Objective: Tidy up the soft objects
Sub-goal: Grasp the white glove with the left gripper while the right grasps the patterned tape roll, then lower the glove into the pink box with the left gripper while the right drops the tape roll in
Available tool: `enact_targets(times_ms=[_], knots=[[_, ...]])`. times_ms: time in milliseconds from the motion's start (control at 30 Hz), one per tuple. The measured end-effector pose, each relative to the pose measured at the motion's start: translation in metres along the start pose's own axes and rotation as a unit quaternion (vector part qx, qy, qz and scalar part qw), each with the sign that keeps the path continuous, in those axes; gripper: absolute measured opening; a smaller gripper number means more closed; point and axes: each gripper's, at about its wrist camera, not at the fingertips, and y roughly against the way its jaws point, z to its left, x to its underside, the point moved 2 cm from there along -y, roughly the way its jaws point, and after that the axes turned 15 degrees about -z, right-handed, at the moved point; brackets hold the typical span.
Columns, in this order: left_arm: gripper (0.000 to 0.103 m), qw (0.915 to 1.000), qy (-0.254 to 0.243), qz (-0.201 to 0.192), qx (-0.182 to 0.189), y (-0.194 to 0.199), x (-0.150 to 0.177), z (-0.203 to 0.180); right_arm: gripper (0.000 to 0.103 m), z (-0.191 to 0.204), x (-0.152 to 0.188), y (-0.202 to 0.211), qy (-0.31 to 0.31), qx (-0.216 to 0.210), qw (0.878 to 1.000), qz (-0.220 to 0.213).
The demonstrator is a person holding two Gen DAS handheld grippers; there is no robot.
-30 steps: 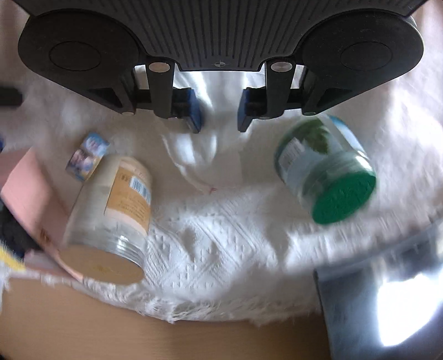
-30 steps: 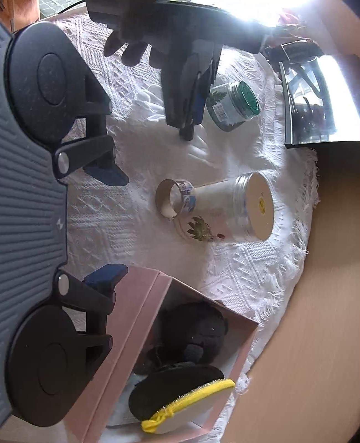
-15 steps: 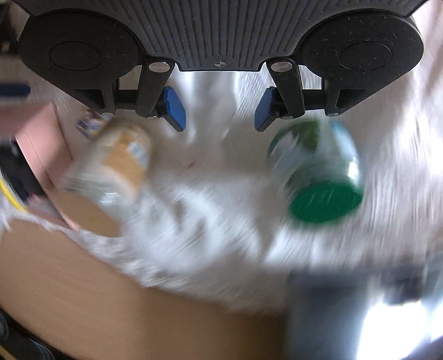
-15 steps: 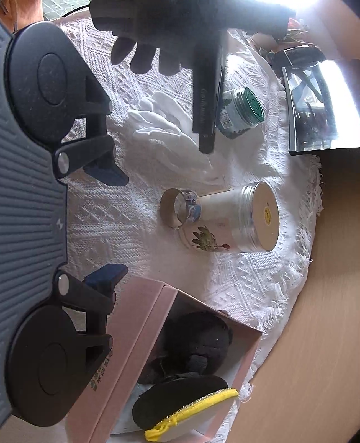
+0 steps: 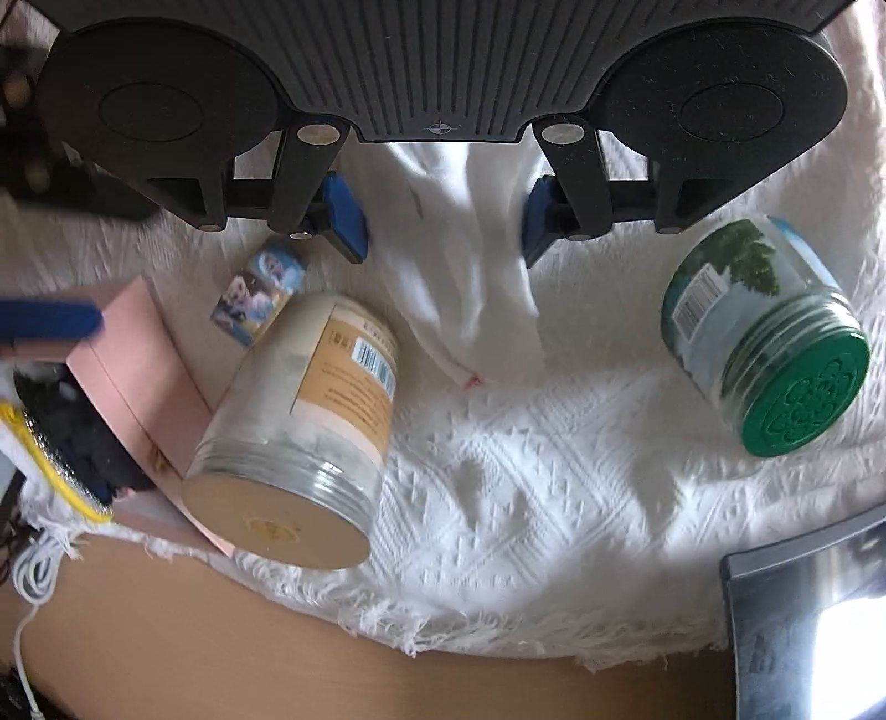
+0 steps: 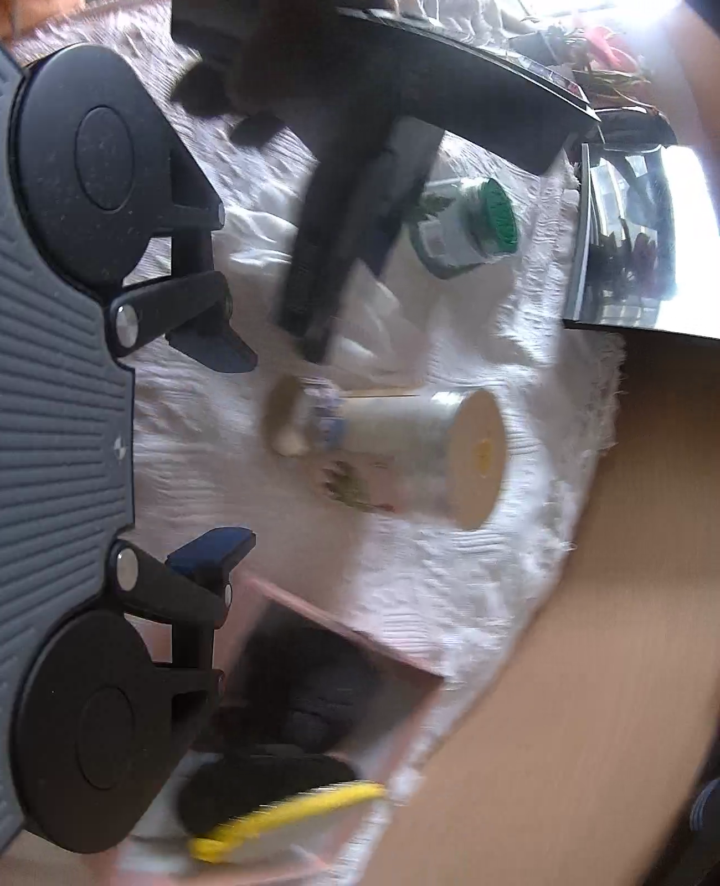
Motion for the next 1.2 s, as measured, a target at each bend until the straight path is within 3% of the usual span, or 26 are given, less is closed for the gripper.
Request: enact_targets(times_ms=[33, 67, 133, 267, 333, 500, 633, 833, 1000, 1200], knots=[[0.038, 0.9999, 0.006, 0.002, -0.009, -0.005, -0.004, 0.002, 0.062, 0.002, -0.004, -0.004, 0.007, 0.000, 1.000, -0.003], [0.017, 0.9996, 0.023, 0.004, -0.016, -0.005, -0.005, 0.011, 0.062, 0.004, -0.008, -0.010, 0.014, -0.003, 1.000, -0.005], [0.017, 0.9981, 0.061, 0.000, -0.005, -0.002, -0.009, 0.022, 0.062, 0.008, -0.012, -0.022, 0.019, -0.009, 1.000, -0.001], [0.017, 0.9977, 0.063, -0.022, 0.004, 0.007, -0.012, 0.029, 0.060, 0.013, -0.017, -0.050, 0.009, -0.012, 1.000, 0.022], [0.017, 0.9973, 0.067, -0.028, 0.011, 0.012, -0.014, 0.031, 0.043, 0.015, -0.017, -0.060, 0.001, -0.012, 0.999, 0.039], [0.017, 0.9945, 0.073, -0.068, 0.031, 0.028, -0.044, 0.035, 0.043, 0.014, -0.036, -0.041, -0.019, -0.027, 0.999, 0.033], [0.017, 0.9919, 0.054, -0.111, 0.029, 0.042, -0.088, 0.039, 0.043, 0.012, -0.074, -0.002, -0.015, -0.030, 0.999, -0.015], [0.017, 0.9826, 0.028, -0.179, 0.040, 0.066, -0.156, 0.023, 0.043, -0.010, -0.135, 0.070, 0.000, 0.013, 0.991, -0.131], [0.017, 0.9736, 0.038, -0.204, 0.096, 0.072, -0.185, -0.017, 0.043, -0.054, -0.147, 0.108, -0.017, 0.079, 0.981, -0.175], [0.017, 0.9655, 0.026, -0.192, 0.174, 0.055, -0.188, -0.085, 0.043, -0.104, -0.140, 0.141, -0.055, 0.157, 0.965, -0.201]])
